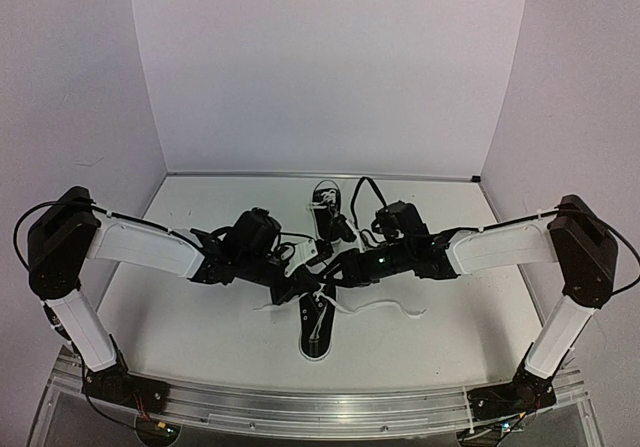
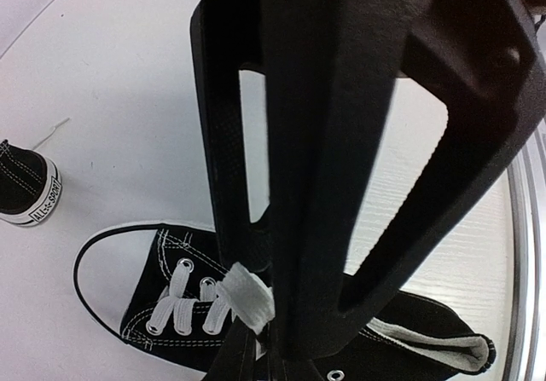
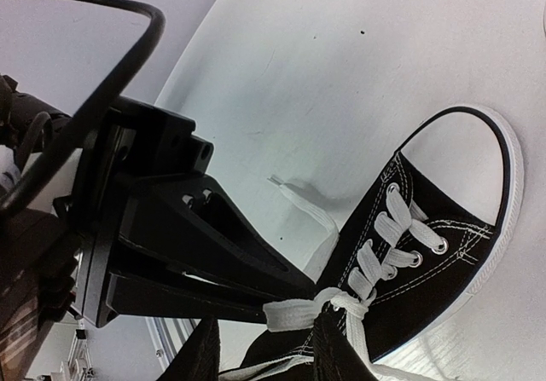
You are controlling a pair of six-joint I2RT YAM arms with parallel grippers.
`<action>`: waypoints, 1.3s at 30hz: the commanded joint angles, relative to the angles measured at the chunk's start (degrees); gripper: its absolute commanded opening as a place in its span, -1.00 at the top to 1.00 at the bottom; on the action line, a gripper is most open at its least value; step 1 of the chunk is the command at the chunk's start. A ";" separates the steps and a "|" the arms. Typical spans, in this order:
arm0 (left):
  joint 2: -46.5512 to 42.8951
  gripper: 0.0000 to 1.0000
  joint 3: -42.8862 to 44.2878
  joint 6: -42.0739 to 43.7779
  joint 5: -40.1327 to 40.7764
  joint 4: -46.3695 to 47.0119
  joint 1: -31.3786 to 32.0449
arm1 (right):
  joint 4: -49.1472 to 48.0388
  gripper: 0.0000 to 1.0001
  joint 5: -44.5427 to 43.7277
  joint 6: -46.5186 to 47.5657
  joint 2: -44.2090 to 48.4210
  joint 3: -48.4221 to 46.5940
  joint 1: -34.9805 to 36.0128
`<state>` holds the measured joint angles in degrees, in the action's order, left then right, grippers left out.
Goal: Tie the shoes
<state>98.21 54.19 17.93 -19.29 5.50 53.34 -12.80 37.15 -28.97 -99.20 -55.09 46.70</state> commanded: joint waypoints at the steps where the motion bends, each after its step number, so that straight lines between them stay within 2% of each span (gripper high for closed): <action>1: -3.22 0.85 2.41 -0.56 -0.13 0.58 0.36 | -1.27 0.30 0.33 0.14 0.04 -1.86 0.34; 7: -2.94 0.85 2.86 -0.50 -0.41 0.41 0.45 | -1.27 0.37 0.56 0.23 0.31 -2.12 0.34; 13: -2.32 0.84 2.96 -0.48 -0.75 0.71 0.71 | -1.27 0.67 0.24 0.33 0.46 -2.02 0.35; 16: -2.46 0.83 2.36 -0.70 -0.66 1.20 0.71 | -1.27 0.92 0.10 0.37 0.62 -1.87 0.37; 18: -2.73 0.81 1.51 -0.94 -0.49 2.10 0.63 | -1.27 1.00 -0.20 0.43 0.87 -1.66 0.37; 39: -0.29 0.26 1.48 -0.97 0.28 3.47 -0.24 | -1.18 1.00 -2.00 0.76 2.87 -0.37 0.35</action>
<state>97.76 54.30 16.62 -18.84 7.10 53.57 -12.73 36.31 -28.77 -98.83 -55.11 46.70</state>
